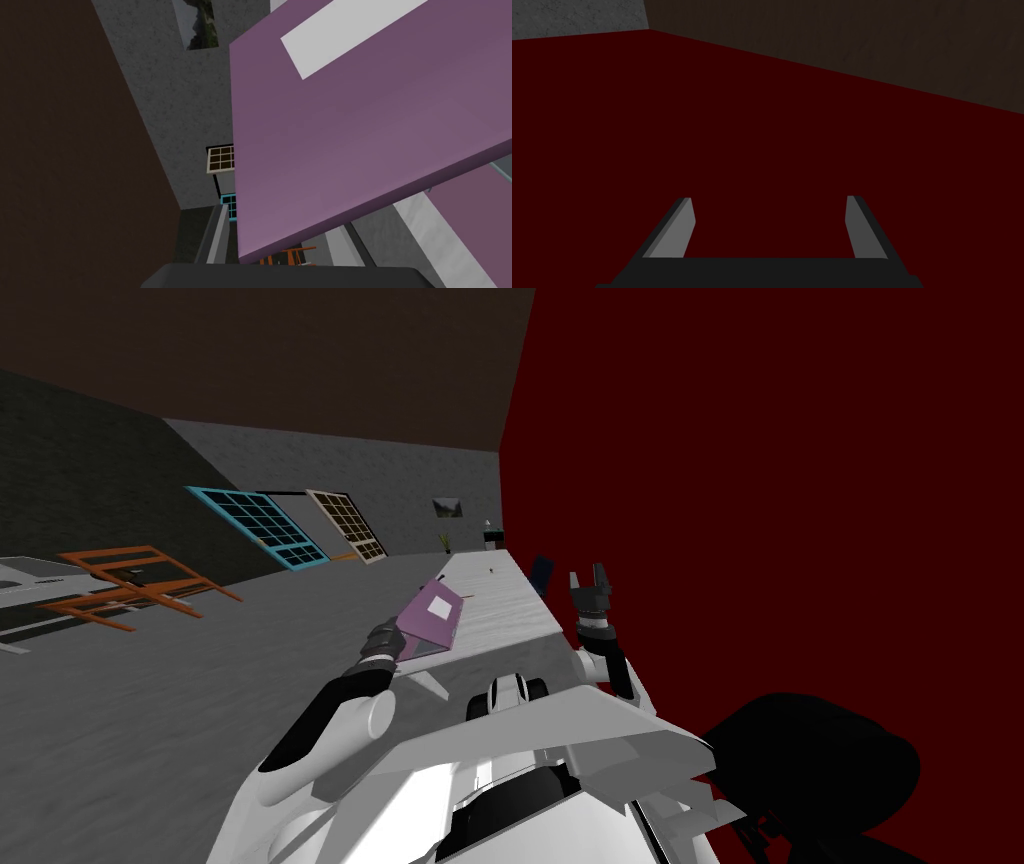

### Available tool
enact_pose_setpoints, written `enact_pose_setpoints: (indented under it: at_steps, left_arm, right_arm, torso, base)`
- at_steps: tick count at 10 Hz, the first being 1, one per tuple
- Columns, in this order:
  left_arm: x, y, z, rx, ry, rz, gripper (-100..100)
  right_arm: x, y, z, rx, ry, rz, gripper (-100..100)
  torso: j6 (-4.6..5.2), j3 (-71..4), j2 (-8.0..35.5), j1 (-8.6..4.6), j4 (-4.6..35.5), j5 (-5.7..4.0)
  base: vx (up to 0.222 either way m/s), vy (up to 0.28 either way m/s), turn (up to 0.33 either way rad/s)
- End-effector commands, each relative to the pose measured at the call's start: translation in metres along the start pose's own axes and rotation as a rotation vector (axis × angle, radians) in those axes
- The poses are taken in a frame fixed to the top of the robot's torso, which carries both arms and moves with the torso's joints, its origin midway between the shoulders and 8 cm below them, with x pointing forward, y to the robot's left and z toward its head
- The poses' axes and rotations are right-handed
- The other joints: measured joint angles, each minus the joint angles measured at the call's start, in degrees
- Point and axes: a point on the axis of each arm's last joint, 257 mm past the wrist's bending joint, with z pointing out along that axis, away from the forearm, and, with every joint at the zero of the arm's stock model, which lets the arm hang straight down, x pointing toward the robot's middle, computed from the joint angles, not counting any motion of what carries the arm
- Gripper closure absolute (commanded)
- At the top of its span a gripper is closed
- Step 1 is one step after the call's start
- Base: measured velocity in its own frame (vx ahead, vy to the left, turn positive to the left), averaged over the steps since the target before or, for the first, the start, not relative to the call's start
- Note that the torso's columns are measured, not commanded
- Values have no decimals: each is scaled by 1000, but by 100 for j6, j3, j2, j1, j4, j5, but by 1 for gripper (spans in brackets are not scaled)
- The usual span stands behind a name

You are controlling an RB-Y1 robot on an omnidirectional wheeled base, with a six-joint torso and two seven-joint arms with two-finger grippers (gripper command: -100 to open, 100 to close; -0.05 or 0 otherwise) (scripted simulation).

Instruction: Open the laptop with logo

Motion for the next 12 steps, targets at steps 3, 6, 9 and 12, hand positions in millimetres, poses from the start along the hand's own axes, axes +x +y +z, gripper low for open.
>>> enact_pose_setpoints:
  at_steps: [3, 6, 9, 12]
  left_arm:
    - [19, 21, 7, -52, 49, -186, 100]
    - [24, 30, 10, -74, 62, -236, 100]
    - [42, 51, 19, -110, 98, -358, 100]
    - [59, 71, 27, -144, 127, -475, 100]
  right_arm:
    - [0, 0, 0, 0, 0, 0, 0]
    - [0, 0, 0, 0, 0, 0, 0]
    - [0, 0, 0, 0, 0, 0, 0]
    - [0, 0, 0, 0, 0, 0, 0]
  torso:
    - [1, -3, -4, -4, 0, -3]
    - [0, -1, -1, -6, 2, -4]
    - [-1, 1, 3, 0, 0, -1]
    - [-9, -2, -2, 17, -3, 5]
  base:
    - [-4, 79, 58]
    - [-2, 58, 40]
    - [-13, 55, 41]
    - [-23, 70, 42]
